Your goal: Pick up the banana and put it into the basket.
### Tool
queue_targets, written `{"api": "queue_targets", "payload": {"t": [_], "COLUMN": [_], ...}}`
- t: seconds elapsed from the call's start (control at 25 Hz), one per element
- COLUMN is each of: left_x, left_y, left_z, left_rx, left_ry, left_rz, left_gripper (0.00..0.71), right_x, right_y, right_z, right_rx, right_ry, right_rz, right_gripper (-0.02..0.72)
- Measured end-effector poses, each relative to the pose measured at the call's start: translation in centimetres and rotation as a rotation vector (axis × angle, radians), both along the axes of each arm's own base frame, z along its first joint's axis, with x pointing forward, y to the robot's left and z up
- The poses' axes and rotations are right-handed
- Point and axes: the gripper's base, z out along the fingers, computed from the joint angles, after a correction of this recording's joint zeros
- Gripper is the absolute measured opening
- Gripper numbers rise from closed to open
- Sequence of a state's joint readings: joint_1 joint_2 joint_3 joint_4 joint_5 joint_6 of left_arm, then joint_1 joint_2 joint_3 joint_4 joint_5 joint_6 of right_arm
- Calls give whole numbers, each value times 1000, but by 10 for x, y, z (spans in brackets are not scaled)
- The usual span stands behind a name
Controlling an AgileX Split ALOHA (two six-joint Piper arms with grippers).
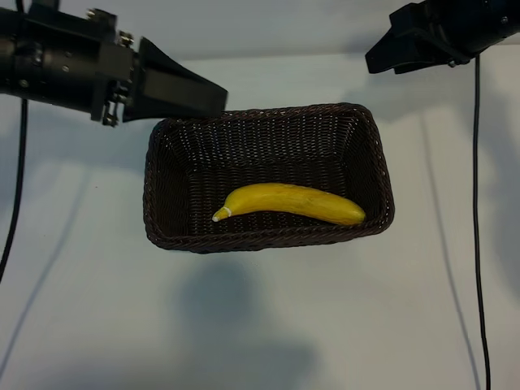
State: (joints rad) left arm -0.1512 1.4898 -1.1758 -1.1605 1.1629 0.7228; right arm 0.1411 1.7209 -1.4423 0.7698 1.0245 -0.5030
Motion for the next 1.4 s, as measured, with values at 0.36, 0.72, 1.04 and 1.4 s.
{"api": "queue_targets", "payload": {"t": [0.36,0.72,1.04,1.4], "left_x": [-1,23,23,24], "left_y": [8,4,5,8], "left_z": [-14,-47,-47,-51], "left_rx": [165,161,182,237], "left_ry": [96,213,201,207], "left_rz": [39,61,65,97], "left_gripper": [462,460,459,459], "right_x": [-5,-10,-5,-4], "right_y": [0,0,2,4], "right_z": [4,13,-4,-12], "right_rx": [5,9,11,32], "right_ry": [9,-8,95,155], "right_rz": [21,15,11,22], "right_gripper": [446,445,445,445]}}
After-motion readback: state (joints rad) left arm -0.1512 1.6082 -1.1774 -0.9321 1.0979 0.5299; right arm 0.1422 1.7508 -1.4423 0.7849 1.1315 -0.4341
